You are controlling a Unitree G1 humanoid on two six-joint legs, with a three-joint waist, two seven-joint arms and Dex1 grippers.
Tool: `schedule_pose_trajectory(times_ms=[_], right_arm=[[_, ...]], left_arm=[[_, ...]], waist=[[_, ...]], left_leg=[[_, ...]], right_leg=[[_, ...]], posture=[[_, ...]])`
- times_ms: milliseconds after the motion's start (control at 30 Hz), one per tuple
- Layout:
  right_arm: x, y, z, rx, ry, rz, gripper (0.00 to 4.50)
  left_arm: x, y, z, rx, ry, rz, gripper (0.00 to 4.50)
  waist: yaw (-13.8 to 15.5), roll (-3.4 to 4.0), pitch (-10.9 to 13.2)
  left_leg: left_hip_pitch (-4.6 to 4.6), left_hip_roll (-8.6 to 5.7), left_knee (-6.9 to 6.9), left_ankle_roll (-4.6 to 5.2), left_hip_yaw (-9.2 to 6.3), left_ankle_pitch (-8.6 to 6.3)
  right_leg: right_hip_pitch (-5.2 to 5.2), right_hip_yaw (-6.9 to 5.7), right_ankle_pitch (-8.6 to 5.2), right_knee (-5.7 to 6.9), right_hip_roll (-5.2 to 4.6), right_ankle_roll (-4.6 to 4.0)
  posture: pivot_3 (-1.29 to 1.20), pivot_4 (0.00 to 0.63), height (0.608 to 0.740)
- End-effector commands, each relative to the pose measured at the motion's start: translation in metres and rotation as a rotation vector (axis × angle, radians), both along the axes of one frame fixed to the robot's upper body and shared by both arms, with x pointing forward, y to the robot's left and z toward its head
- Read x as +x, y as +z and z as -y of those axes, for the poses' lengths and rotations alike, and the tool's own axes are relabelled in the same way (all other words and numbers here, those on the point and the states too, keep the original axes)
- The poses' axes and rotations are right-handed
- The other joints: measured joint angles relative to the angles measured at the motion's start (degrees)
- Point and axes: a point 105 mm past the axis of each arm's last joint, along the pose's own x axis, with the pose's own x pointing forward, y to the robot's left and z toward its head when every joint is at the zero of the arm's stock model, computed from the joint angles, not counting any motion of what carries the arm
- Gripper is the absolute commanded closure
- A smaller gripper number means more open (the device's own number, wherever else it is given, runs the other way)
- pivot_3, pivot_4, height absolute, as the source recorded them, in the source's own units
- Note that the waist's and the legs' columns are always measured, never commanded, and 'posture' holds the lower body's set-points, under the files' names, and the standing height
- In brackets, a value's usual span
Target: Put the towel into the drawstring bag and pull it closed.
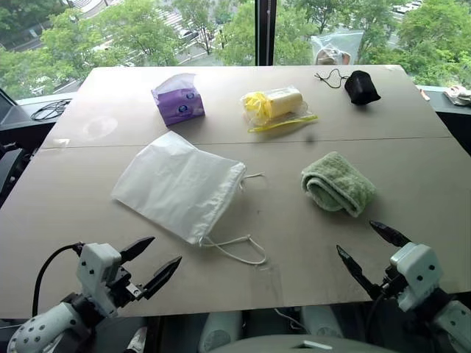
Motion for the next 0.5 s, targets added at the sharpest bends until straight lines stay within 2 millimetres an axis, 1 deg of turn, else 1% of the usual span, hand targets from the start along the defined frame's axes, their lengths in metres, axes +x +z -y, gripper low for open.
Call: schedule_pose_trajectory(times_ms=[33,67,100,133,233,267,333,367,433,500], right_arm=[[-0.002,0.008,-0.012,0.043,0.122,0.044,0.0],[-0.003,0.01,-0.02,0.066,0.216,0.055,0.0],[-0.003,0.013,-0.024,0.092,0.281,0.058,0.0],[-0.003,0.015,-0.027,0.1,0.335,0.062,0.0],[0.0,0.021,-0.031,0.092,0.416,0.069,0.0],[0.001,0.022,-0.032,0.09,0.434,0.068,0.0],[0.004,0.023,-0.035,0.065,0.475,0.072,0.0],[0.006,0.022,-0.036,0.06,0.483,0.074,0.0],[0.009,0.022,-0.037,0.055,0.491,0.073,0.0],[0.01,0.02,-0.037,0.04,0.501,0.072,0.0]], left_arm=[[0.017,0.025,0.019,-0.002,-0.05,0.093,0.17],[0.029,0.039,0.035,-0.009,-0.079,0.147,0.17],[0.037,0.049,0.046,-0.005,-0.101,0.181,0.17],[0.043,0.055,0.053,0.02,-0.111,0.194,0.17],[0.055,0.061,0.064,0.064,-0.131,0.172,0.17],[0.057,0.061,0.068,0.101,-0.146,0.16,0.17],[0.065,0.062,0.082,0.164,-0.189,0.154,0.17],[0.07,0.06,0.086,0.214,-0.198,0.156,0.17],[0.078,0.053,0.088,0.298,-0.198,0.154,0.17],[0.086,0.044,0.086,0.386,-0.176,0.147,0.17]], waist=[[0.1,0.0,0.0],[0.3,0.0,0.1],[0.9,0.0,0.2],[1.2,-0.01,0.2],[1.2,0.11,0.1],[1.0,0.11,0.1],[1.2,0.13,0.2],[1.2,0.12,0.2],[1.3,0.12,0.2],[1.3,0.12,0.2]], left_leg=[[0.0,0.0,0.0,0.0,0.0,0.0],[-0.02,0.0,-0.03,-0.02,0.0,-0.01],[-0.02,0.0,-0.03,-0.02,0.0,-0.01],[-0.06,-0.01,0.06,-0.01,-0.01,-0.01],[0.05,-0.01,0.28,0.02,-0.02,0.01],[0.13,-0.01,0.28,0.05,-0.02,0.02],[0.13,0.01,0.24,0.23,-0.01,0.13],[0.14,0.01,0.24,0.24,-0.01,0.13],[0.15,0.01,0.24,0.24,-0.02,0.14],[0.14,0.01,0.24,0.24,-0.02,0.14]], right_leg=[[0.0,0.0,0.0,0.0,0.0,0.0],[-0.02,-0.03,-0.01,-0.02,0.0,-0.02],[0.0,-0.07,-0.01,-0.04,0.01,-0.02],[0.01,-0.15,0.0,-0.02,0.0,-0.01],[0.23,-0.19,0.02,0.05,0.01,0.0],[0.29,-0.19,0.01,0.05,0.02,0.0],[0.32,-0.17,0.02,0.04,0.12,-0.01],[0.33,-0.19,0.02,0.07,0.14,-0.01],[0.34,-0.19,0.02,0.08,0.19,-0.01],[0.34,-0.17,0.03,0.08,0.2,-0.03]], posture=[[0.0,0.15,0.74],[0.0,0.15,0.74],[0.0,0.15,0.74],[0.0,0.15,0.74],[0.0,0.15,0.74],[0.0,0.15,0.74],[0.0,0.15,0.74],[0.0,0.15,0.74],[0.0,0.15,0.74],[0.0,0.15,0.74]])
